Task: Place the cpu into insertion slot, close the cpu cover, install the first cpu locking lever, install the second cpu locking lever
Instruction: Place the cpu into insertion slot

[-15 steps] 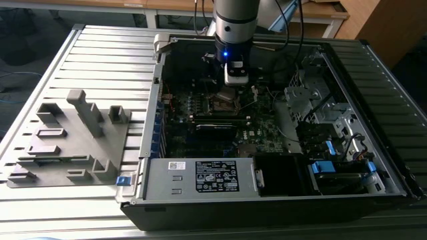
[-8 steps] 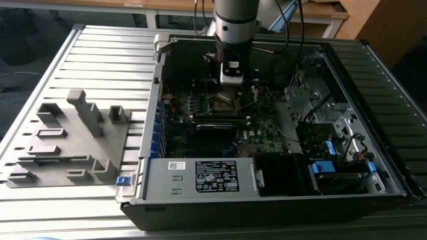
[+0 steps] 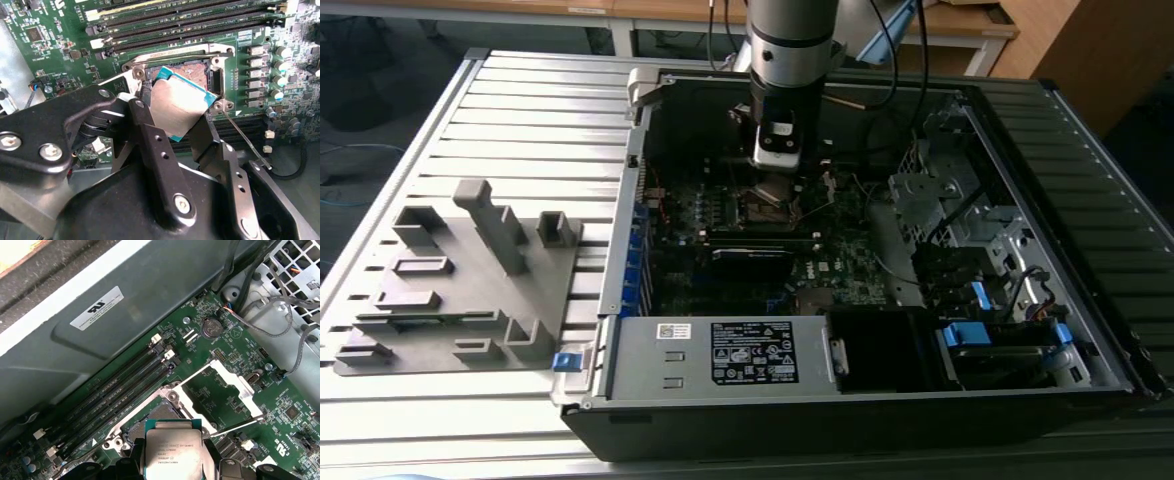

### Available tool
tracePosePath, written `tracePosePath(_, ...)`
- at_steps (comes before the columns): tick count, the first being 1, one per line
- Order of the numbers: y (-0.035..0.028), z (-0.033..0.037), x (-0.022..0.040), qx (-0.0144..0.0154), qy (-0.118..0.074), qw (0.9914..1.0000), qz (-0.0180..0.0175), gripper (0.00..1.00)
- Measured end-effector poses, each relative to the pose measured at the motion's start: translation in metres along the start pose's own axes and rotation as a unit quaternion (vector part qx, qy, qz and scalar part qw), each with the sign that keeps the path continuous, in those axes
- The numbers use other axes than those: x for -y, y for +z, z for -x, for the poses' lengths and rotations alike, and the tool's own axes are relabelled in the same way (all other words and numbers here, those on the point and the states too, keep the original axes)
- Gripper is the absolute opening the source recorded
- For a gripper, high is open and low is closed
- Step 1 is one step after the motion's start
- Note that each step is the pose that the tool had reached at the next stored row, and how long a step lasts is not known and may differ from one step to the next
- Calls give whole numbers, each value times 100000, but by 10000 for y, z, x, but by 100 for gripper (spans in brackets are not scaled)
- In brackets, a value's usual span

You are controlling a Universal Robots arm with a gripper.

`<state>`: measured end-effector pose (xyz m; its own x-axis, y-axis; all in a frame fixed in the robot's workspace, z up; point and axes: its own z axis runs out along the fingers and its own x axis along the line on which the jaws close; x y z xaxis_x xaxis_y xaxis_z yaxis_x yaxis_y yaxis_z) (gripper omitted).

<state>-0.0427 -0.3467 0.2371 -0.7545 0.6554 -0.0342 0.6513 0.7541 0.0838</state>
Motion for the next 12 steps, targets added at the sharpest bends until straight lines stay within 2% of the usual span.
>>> tracePosePath(12,0,0,0,68,831,99997,-28,54)
